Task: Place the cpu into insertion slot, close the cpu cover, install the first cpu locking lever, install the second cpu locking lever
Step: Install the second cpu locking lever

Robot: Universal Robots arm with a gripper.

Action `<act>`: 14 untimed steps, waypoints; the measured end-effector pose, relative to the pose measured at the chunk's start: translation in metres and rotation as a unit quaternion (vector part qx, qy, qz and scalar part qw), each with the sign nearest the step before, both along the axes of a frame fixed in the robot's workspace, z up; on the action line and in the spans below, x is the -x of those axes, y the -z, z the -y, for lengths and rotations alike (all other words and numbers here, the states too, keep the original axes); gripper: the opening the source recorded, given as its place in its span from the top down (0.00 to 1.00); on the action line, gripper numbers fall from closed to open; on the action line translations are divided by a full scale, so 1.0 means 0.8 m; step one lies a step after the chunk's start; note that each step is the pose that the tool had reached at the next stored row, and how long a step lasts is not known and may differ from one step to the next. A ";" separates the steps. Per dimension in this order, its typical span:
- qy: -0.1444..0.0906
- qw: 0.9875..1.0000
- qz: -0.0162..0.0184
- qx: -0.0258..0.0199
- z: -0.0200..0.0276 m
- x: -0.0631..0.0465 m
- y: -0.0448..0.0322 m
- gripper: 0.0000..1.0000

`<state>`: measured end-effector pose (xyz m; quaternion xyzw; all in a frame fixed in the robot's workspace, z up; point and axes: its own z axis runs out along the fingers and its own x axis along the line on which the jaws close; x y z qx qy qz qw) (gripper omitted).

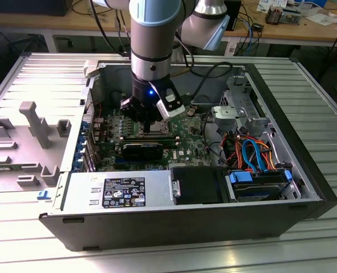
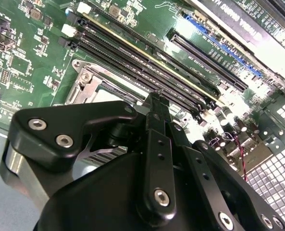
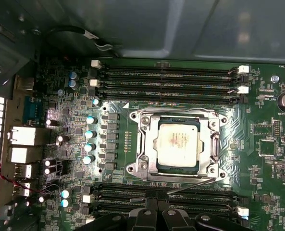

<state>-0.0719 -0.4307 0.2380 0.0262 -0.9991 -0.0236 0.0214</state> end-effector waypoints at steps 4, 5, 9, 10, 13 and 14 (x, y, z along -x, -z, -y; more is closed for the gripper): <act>-0.001 1.000 0.000 -0.004 0.0048 0.000 0.0001 0.89; -0.001 1.000 -0.001 -0.004 0.0065 0.000 0.0001 0.89; -0.001 1.000 -0.001 -0.004 0.0075 0.000 0.0001 0.89; -0.001 1.000 -0.001 -0.004 0.0075 0.001 0.0002 0.89; -0.001 1.000 -0.001 -0.004 0.0069 0.001 0.0001 0.89; -0.001 1.000 -0.001 -0.004 0.0062 0.001 0.0000 0.89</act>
